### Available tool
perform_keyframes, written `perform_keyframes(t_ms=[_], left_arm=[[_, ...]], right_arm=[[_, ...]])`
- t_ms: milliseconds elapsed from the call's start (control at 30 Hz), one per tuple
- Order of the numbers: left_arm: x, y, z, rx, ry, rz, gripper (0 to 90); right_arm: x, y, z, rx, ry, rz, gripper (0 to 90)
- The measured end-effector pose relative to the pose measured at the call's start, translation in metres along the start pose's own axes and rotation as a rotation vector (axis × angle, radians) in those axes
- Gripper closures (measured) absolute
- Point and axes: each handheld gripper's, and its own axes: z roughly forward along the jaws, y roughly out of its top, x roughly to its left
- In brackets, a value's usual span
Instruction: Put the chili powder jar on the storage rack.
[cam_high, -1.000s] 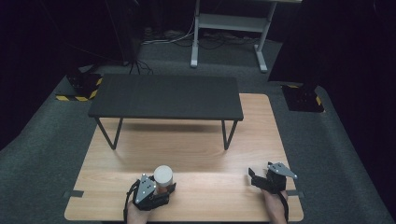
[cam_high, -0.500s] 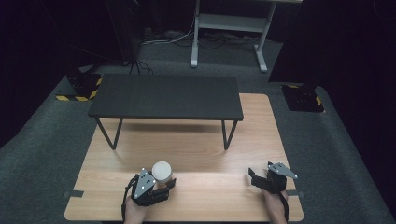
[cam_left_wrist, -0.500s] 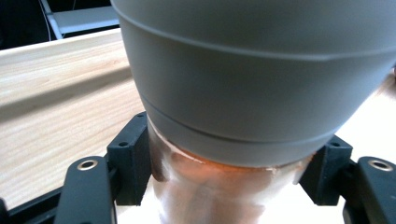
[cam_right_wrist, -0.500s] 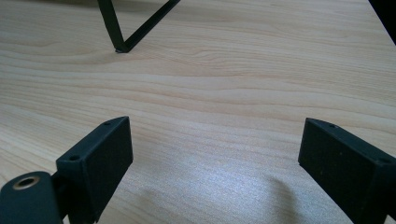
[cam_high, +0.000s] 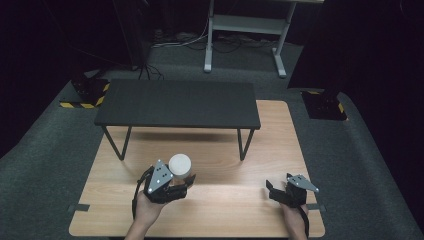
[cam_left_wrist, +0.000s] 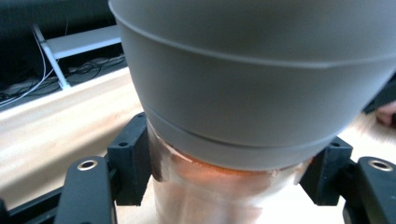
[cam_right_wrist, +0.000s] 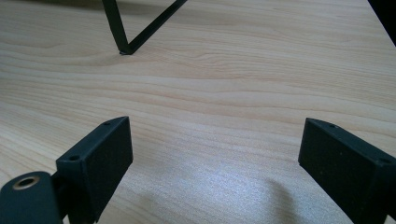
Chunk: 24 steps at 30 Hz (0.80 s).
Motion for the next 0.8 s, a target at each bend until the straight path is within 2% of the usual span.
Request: perform_keyframes(t_ms=[200, 233, 267, 300, 367, 400, 533, 667, 767, 800], left_arm=[[0.008, 0.045, 0.006, -0.024, -0.011, 0.01, 31.4], [0.008, 0.045, 0.006, -0.024, -0.011, 0.01, 31.4], [0.011, 0.062, 0.01, -0.02, -0.016, 0.005, 31.4], [0.012, 0.069, 0.012, -0.018, -0.016, 0.011, 31.4], [0.013, 0.083, 0.017, -0.015, -0.014, 0.033, 31.4], [0.013, 0.083, 0.017, -0.015, -0.014, 0.033, 31.4], [0.018, 0.109, 0.029, -0.03, -0.014, 0.028, 31.4], [0.022, 0.13, 0.04, -0.019, 0.026, 0.024, 31.4], [0.027, 0.138, 0.047, -0.016, 0.043, 0.013, 31.4], [0.031, 0.145, 0.055, -0.003, 0.067, -0.02, 31.3]], right_arm=[[-0.003, -0.002, -0.001, -0.016, 0.012, 0.004, 9.6], [-0.003, -0.003, -0.002, -0.019, 0.013, 0.005, 9.6], [-0.004, -0.003, -0.002, -0.021, 0.015, 0.007, 9.6], [-0.004, -0.004, -0.002, -0.024, 0.017, 0.008, 9.6], [-0.005, -0.005, -0.002, -0.03, 0.02, 0.009, 9.6], [-0.005, -0.005, -0.002, -0.03, 0.02, 0.009, 9.6], [-0.007, -0.006, -0.003, -0.041, 0.029, 0.014, 9.6], [-0.008, -0.008, -0.004, -0.053, 0.036, 0.018, 9.6], [-0.009, -0.009, -0.004, -0.06, 0.038, 0.027, 9.6], [-0.01, -0.01, -0.004, -0.068, 0.038, 0.033, 9.6]])
